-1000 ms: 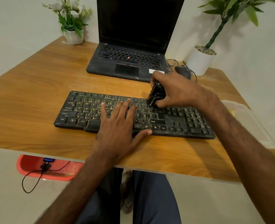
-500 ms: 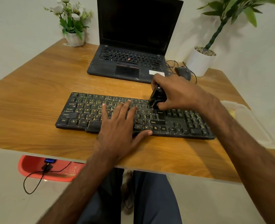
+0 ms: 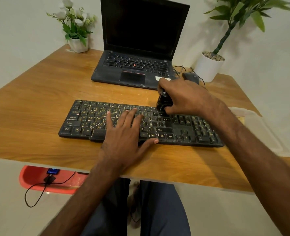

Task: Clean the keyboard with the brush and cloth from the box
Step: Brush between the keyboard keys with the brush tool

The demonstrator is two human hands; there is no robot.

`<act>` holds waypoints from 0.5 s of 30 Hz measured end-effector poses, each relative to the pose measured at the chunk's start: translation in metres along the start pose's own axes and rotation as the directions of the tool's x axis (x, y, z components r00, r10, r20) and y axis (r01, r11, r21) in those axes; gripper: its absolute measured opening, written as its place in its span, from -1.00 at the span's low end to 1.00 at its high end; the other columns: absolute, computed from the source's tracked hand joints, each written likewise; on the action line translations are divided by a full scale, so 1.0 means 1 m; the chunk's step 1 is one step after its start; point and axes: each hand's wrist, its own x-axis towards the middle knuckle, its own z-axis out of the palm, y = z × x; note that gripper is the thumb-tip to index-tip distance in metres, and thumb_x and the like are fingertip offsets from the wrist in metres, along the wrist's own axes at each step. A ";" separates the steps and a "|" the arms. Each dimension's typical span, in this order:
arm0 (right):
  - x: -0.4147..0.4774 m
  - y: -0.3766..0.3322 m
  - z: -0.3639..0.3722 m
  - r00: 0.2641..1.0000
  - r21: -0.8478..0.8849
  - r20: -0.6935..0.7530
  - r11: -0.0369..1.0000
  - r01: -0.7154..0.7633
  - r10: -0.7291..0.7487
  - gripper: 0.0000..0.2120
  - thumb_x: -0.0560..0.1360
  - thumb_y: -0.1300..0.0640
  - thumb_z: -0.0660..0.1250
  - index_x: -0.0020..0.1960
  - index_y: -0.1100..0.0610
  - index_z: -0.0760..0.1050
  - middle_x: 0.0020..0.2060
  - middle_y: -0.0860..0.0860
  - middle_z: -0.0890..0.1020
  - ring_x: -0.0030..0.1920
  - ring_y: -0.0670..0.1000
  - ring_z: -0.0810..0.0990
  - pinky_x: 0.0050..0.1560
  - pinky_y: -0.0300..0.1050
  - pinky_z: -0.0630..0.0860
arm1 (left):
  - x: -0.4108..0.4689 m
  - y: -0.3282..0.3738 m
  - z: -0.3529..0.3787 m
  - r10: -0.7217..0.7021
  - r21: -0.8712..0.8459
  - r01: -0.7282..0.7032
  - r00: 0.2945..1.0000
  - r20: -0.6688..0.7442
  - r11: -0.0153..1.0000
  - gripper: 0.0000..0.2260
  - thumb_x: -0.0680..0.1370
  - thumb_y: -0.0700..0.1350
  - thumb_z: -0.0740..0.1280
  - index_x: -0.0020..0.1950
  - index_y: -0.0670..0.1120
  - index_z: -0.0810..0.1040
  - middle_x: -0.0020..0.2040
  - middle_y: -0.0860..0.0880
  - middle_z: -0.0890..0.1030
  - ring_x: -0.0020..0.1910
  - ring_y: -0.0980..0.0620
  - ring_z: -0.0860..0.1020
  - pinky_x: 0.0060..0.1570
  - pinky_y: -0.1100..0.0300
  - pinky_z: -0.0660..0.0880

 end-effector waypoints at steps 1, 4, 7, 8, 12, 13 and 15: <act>-0.003 -0.003 -0.001 1.000 0.010 -0.001 1.000 0.021 -0.021 -0.48 0.41 0.00 0.49 0.22 0.04 0.27 0.00 -0.02 0.53 0.01 0.02 0.53 -0.03 -0.03 0.56 | 0.000 0.000 0.000 0.000 -0.001 0.000 1.000 0.000 1.000 -0.13 0.47 0.53 -0.19 0.58 -0.02 0.18 0.60 -0.08 0.18 0.58 -0.06 0.14 0.50 -0.35 -0.07; -0.004 -0.010 -0.001 0.999 0.008 0.025 0.999 0.035 -0.035 -0.46 0.42 0.01 0.49 0.24 0.05 0.26 -0.04 -0.07 0.44 -0.02 -0.03 0.44 -0.10 -0.10 0.46 | 0.000 0.000 0.001 0.003 -0.008 -0.004 1.000 -0.009 1.000 -0.12 0.47 0.53 -0.19 0.58 -0.03 0.19 0.60 -0.08 0.19 0.58 -0.06 0.15 0.50 -0.35 -0.06; -0.001 -0.008 0.001 1.000 -0.045 0.008 0.999 -0.007 0.007 -0.44 0.43 0.01 0.48 0.27 0.06 0.24 0.08 0.03 0.56 0.06 0.06 0.53 -0.04 -0.04 0.54 | 0.000 -0.001 0.002 0.004 -0.011 -0.004 1.000 -0.006 1.000 -0.12 0.47 0.53 -0.18 0.57 -0.03 0.19 0.60 -0.08 0.19 0.57 -0.06 0.15 0.49 -0.36 -0.05; -0.002 -0.008 0.001 1.000 -0.052 0.004 0.999 -0.018 0.018 -0.44 0.43 0.01 0.48 0.27 0.07 0.24 0.10 0.05 0.57 0.07 0.06 0.54 -0.03 -0.03 0.55 | 0.000 0.000 0.002 0.003 -0.016 -0.004 1.000 -0.010 1.000 -0.13 0.47 0.53 -0.18 0.57 -0.03 0.20 0.60 -0.08 0.20 0.57 -0.06 0.16 0.49 -0.36 -0.05; -0.019 -0.016 -0.005 0.998 0.102 0.059 0.995 0.014 -0.020 -0.45 0.37 -0.03 0.52 0.22 0.02 0.30 0.01 -0.03 0.54 -0.02 -0.03 0.53 -0.17 -0.17 0.48 | 0.000 -0.001 0.002 0.001 -0.018 -0.001 1.000 -0.013 1.000 -0.13 0.48 0.52 -0.18 0.57 -0.03 0.21 0.59 -0.08 0.21 0.57 -0.06 0.17 0.49 -0.35 -0.05; -0.027 -0.019 -0.008 0.992 0.192 0.117 0.981 0.016 -0.039 -0.45 0.35 -0.02 0.53 0.20 0.00 0.32 -0.02 -0.07 0.54 -0.05 -0.07 0.54 -0.20 -0.21 0.49 | 0.000 -0.001 0.002 0.001 -0.016 -0.001 1.000 -0.014 1.000 -0.13 0.48 0.52 -0.18 0.57 -0.03 0.21 0.59 -0.08 0.21 0.57 -0.06 0.17 0.49 -0.36 -0.05; -0.039 -0.024 -0.013 0.970 0.318 0.230 0.948 -0.001 -0.076 -0.45 0.33 0.01 0.55 0.20 -0.02 0.34 -0.05 -0.11 0.54 -0.08 -0.14 0.54 -0.18 -0.24 0.53 | 0.000 -0.001 0.002 0.005 -0.009 -0.006 1.000 -0.015 1.000 -0.12 0.47 0.52 -0.20 0.57 -0.04 0.21 0.59 -0.08 0.22 0.57 -0.06 0.17 0.49 -0.36 -0.05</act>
